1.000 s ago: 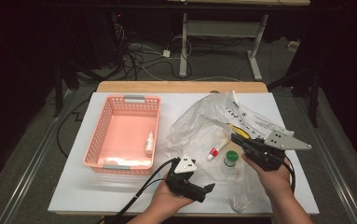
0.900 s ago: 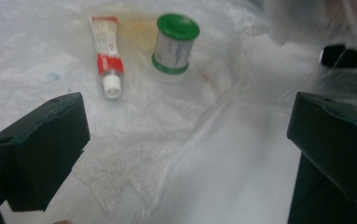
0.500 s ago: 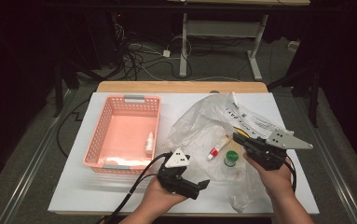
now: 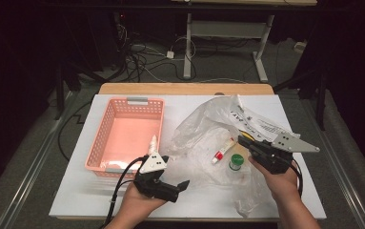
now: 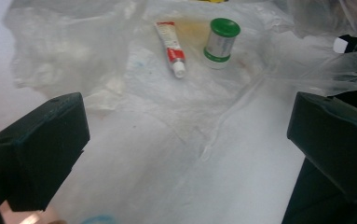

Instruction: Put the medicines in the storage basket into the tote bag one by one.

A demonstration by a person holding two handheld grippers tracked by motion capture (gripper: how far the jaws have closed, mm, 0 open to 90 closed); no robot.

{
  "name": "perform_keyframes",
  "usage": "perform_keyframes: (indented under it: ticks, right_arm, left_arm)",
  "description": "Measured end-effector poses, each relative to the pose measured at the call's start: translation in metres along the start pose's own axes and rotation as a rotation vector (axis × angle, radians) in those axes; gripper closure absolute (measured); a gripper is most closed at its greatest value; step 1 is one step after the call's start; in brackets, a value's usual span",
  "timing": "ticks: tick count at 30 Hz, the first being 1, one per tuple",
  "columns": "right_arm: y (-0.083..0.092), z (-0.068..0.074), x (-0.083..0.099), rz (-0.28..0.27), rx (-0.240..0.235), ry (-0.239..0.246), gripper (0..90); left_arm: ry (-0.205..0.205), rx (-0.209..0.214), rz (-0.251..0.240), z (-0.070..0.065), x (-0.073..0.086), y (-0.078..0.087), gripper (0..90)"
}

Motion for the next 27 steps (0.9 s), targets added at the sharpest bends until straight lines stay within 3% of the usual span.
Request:
perform_keyframes:
  ticks: [2,10,18,27]
  right_arm:
    - [-0.001,0.000,0.000,0.002,-0.003,0.005,90.0]
    - [-0.001,0.000,0.000,-0.001,-0.004,0.004,90.0]
    - [-0.001,-0.001,0.001,0.002,-0.005,-0.002,90.0]
    - [0.002,-0.004,0.001,-0.002,0.005,-0.010,90.0]
  left_arm:
    - [-0.003,-0.028,-0.002,0.004,0.001,0.006,0.0]
    - [0.046,-0.100,-0.038,0.027,0.002,0.029,0.0]
    - [0.107,-0.163,-0.043,0.053,0.008,0.043,0.0]
    - [0.140,-0.257,-0.030,0.078,0.014,0.055,0.0]
Point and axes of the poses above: each handheld gripper's, and its own axes: y roughly backward along the jaws, x roughly out of its underside, z roughly to its left, the point moved 3 cm from there along -y, roughly forward along the jaws, and after that the axes turned 5 degrees about x, right-handed, at the moved point
